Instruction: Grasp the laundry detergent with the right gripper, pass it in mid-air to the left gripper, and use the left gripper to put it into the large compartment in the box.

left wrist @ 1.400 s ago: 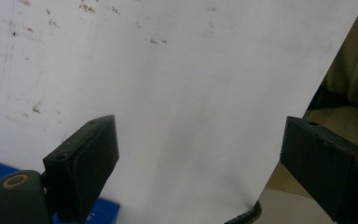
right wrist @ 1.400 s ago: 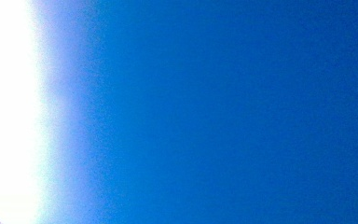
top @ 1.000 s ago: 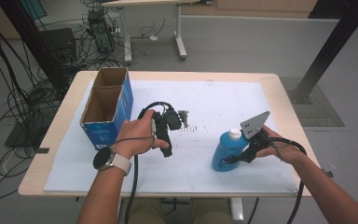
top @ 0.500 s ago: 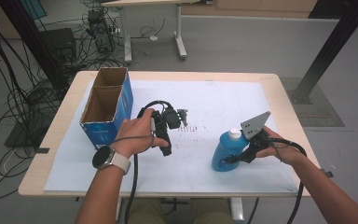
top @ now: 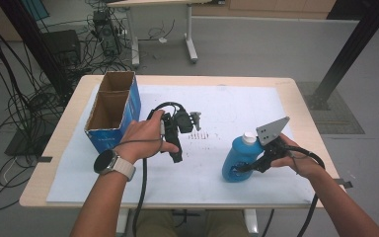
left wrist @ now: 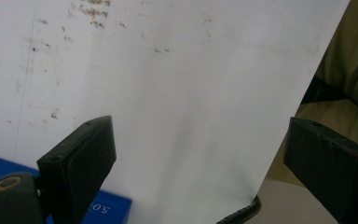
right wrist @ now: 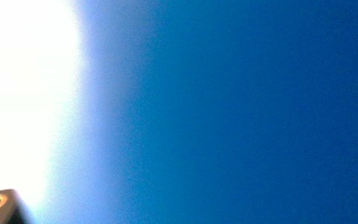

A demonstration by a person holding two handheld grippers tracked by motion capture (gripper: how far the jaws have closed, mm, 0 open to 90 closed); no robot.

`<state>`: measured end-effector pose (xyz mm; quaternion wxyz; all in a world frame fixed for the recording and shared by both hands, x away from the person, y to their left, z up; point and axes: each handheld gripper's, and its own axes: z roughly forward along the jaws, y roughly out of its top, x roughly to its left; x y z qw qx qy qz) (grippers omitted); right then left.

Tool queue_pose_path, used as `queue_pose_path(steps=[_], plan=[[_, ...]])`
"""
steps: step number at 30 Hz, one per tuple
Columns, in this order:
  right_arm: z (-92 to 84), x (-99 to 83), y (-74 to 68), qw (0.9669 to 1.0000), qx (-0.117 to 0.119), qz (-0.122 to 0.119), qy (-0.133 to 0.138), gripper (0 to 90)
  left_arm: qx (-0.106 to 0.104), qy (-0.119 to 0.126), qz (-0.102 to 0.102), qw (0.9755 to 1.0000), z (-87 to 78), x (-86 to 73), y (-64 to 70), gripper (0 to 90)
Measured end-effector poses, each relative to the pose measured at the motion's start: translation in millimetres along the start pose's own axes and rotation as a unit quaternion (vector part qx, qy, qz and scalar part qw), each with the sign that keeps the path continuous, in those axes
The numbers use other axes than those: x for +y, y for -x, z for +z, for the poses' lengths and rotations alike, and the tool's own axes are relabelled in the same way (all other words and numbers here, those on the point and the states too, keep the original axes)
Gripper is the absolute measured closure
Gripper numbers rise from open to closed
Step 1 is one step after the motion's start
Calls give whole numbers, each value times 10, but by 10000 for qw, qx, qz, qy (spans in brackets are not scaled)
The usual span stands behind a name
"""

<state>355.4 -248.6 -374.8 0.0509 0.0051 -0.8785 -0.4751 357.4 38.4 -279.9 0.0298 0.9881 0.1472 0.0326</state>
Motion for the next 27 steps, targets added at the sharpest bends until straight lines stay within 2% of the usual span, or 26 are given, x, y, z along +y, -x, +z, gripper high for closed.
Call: queue_pose_path(steps=[6,11,12,19,27], plan=[[7,123,-85,9999,-84,65,-79,430,-71,-76,178,9998,-118,53,3,88],[-2,183,-135,9996,-196,172,-94,431,-51,-86,301,9995,-182,91,0,89],[-7,208,-152,9995,-238,201,-99,431,-56,-111,395,9991,-217,118,5,89],[-39,330,-240,9988,-423,245,-101,431,-40,-144,653,9978,-338,228,19,88],[-96,436,-300,9977,-597,312,-121,432,-53,-170,861,9961,-416,329,43,88]])
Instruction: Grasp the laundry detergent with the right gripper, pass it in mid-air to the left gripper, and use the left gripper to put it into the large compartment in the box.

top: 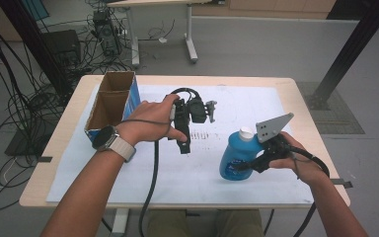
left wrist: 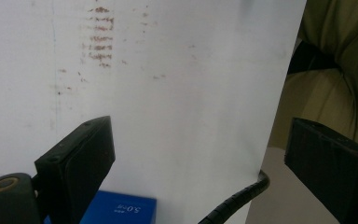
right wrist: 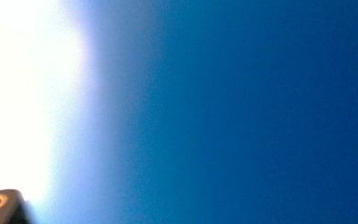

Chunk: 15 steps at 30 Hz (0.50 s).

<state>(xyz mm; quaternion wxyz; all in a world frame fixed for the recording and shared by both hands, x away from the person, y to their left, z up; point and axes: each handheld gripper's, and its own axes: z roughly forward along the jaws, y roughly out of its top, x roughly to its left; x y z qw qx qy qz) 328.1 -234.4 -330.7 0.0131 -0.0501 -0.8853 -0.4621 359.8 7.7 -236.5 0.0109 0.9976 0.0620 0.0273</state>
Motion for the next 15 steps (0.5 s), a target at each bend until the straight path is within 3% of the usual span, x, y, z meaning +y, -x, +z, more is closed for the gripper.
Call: queue_pose_path(steps=[15], plan=[[14,115,-38,10000,-20,38,82,432,-75,-37,276,9996,-145,122,9,88]])
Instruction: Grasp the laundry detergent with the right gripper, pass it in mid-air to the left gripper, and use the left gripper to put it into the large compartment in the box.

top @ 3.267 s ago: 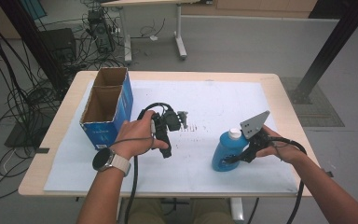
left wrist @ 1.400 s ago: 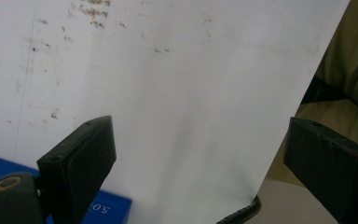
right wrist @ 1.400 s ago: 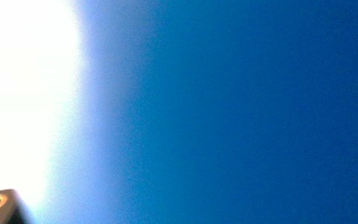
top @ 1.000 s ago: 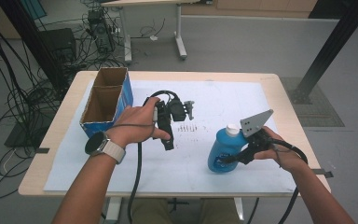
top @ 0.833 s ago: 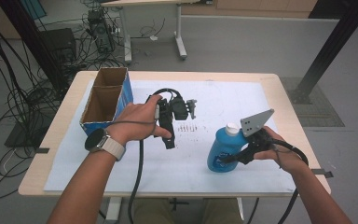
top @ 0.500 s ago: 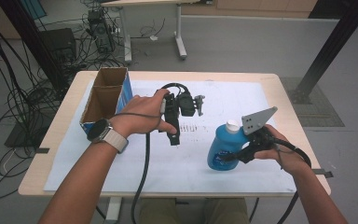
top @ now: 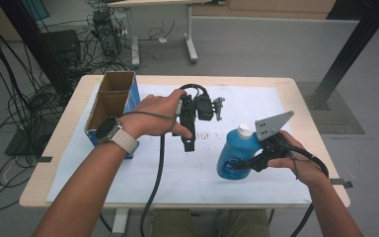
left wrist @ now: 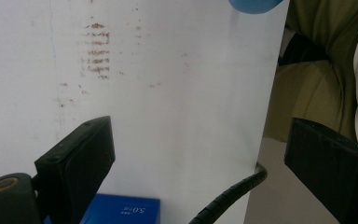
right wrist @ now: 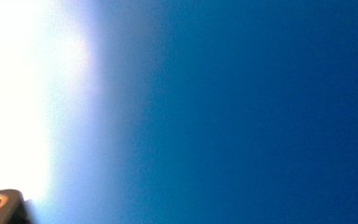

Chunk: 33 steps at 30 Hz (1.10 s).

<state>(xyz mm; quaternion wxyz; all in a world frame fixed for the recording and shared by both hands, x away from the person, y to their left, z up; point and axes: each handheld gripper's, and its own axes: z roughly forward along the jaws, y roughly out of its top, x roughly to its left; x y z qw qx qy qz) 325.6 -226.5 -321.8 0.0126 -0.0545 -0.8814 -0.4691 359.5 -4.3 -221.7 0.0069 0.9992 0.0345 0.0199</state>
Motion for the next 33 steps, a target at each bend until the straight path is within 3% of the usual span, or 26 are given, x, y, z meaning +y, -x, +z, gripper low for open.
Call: queue_pose_path(steps=[17,33], plan=[[87,119,65,9999,78,-62,31,433,9,10,-27,10000,-175,-20,-15,83],[209,261,126,9996,118,-204,-175,434,61,-12,56,10000,-322,-34,8,83]])
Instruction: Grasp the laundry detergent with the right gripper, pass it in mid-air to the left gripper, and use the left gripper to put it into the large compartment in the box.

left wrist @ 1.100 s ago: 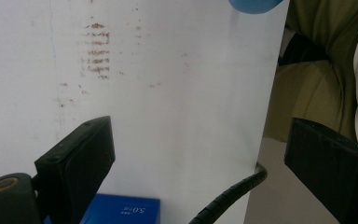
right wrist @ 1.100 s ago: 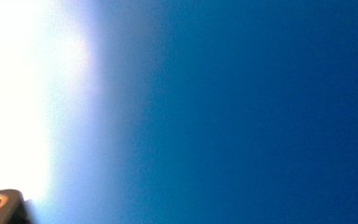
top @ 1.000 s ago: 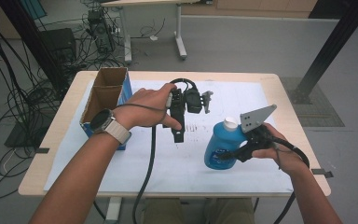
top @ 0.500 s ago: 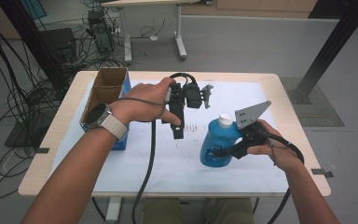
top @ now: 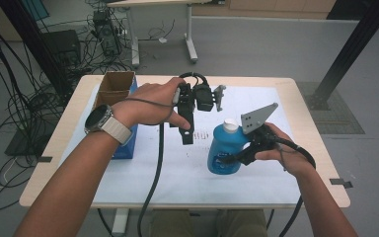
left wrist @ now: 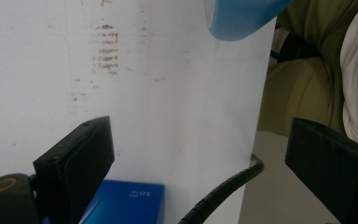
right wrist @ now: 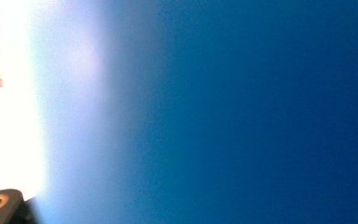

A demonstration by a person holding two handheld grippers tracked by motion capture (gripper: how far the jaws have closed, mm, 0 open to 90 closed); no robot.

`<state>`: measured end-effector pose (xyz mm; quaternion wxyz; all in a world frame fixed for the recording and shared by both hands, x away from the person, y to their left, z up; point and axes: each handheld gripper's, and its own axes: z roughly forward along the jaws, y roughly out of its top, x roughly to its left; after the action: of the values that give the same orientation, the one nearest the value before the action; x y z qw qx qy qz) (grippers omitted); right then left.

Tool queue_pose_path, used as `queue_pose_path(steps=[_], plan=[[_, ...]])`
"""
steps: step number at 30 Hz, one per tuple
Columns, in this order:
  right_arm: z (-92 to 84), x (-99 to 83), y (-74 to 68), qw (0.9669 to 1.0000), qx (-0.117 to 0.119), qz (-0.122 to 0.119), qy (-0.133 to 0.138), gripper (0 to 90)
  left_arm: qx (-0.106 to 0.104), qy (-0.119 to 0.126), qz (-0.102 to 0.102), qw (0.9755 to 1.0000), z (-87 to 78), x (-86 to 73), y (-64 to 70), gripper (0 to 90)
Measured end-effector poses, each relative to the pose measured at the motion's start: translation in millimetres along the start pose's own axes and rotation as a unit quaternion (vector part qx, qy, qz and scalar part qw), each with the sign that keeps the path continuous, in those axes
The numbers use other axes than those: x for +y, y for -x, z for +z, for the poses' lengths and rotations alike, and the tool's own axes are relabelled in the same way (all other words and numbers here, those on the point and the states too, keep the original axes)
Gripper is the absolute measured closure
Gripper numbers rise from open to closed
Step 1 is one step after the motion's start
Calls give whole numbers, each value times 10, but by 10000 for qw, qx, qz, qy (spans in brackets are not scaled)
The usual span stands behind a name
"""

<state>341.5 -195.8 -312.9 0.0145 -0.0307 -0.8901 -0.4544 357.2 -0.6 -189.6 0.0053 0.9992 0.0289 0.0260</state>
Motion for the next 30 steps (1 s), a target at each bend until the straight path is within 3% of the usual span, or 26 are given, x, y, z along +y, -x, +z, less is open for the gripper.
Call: queue_pose_path(steps=[30], plan=[[190,210,147,9997,142,-152,-149,435,36,21,31,10000,-162,79,26,78]])
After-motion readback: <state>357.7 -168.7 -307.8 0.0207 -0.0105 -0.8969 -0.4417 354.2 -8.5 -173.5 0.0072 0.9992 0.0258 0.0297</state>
